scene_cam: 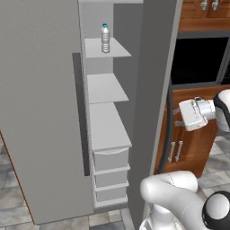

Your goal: Take the bottled waters from the counter and place them in the freezer to freeze. Close the freezer door after placing the bottles.

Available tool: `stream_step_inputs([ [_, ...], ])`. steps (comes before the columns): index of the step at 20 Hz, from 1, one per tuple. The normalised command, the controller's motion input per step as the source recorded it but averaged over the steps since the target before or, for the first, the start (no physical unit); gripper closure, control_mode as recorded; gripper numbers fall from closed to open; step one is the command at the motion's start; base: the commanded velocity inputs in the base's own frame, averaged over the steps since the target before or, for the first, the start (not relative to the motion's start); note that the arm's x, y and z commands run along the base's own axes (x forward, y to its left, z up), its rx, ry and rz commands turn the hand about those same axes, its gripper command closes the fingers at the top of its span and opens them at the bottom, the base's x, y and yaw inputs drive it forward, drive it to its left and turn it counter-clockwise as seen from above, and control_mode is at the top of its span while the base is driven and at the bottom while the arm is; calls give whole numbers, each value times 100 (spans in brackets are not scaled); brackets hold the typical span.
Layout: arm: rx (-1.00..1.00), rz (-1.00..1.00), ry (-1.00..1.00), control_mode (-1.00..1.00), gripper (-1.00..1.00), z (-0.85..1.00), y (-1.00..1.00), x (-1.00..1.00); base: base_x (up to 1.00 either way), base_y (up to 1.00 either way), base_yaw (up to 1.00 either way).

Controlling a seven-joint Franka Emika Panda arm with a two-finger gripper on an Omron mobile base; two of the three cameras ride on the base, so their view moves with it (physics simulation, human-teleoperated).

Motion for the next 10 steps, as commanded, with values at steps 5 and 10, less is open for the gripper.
stream_step_inputs([
  [5,0,3,0,-100,-100,0,39,3,0,0,0],
  [10,0,3,0,-100,-100,-3,55,2,0,0,0],
])
